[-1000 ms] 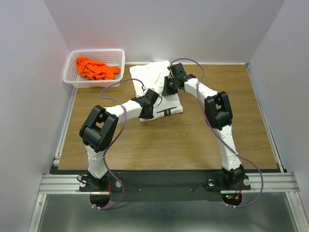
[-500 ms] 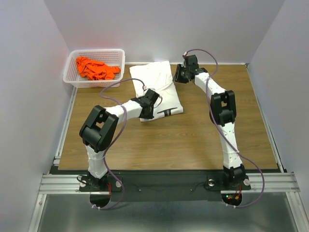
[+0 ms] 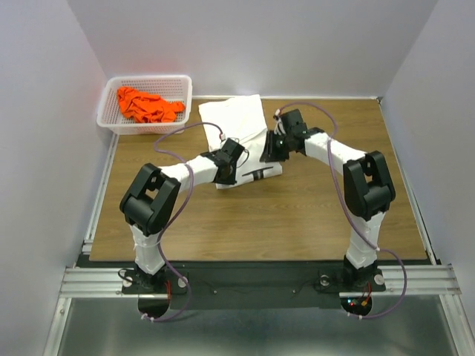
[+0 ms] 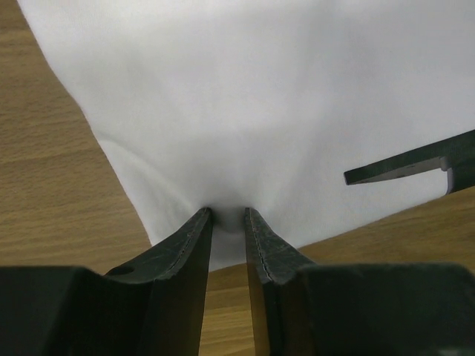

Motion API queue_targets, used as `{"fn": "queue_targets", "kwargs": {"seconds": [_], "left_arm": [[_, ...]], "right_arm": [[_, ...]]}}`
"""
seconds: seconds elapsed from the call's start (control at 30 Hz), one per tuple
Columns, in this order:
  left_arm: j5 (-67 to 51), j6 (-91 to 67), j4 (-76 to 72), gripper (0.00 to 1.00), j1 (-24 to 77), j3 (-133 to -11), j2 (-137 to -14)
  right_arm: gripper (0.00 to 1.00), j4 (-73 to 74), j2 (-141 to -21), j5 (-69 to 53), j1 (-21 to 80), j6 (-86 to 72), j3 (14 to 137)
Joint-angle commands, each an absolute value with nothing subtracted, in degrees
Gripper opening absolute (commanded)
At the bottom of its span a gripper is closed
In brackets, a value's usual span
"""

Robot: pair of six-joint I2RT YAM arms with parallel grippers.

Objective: Fold and stack the t-shirts
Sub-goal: Fold the tshirt

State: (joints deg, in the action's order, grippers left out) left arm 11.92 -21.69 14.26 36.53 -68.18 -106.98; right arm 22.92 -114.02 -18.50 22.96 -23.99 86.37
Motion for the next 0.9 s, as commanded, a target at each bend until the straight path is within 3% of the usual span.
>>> {"fn": "queue_targets", "kwargs": {"seconds": [0.0, 0.27, 0.47, 0.6, 0.77, 0.87], "left_arm": [[6.33, -22.94, 22.15, 0.36, 38.14, -63.47, -106.44], [2.03, -25.84, 25.22, 0.36, 40.07, -57.23, -102.75], [-3.68, -29.52, 26.63, 0.36, 45.08, -51.07, -95.46], [-3.09, -33.39, 26.89, 0.43, 47.11, -47.90, -88.09], [7.80, -33.31, 28.04, 0.50, 46.93, -54.21, -86.57], [9.58, -32.52, 27.34, 0.63, 46.93, -59.40, -86.14]], "right_arm": [[0.34, 20.48, -111.01, -18.64, 22.33, -25.22, 78.68], [0.31, 19.34, -105.30, -12.39, 21.97, -26.98, 61.56], [0.31, 22.22, -92.67, -11.25, 21.71, -29.09, 49.93], [0.31, 26.01, -84.83, -10.63, 21.80, -27.34, 46.76], [0.31, 27.33, -82.79, -10.46, 21.88, -24.70, 48.33], [0.31, 28.12, -82.88, -11.95, 21.88, -24.78, 49.92]]}}
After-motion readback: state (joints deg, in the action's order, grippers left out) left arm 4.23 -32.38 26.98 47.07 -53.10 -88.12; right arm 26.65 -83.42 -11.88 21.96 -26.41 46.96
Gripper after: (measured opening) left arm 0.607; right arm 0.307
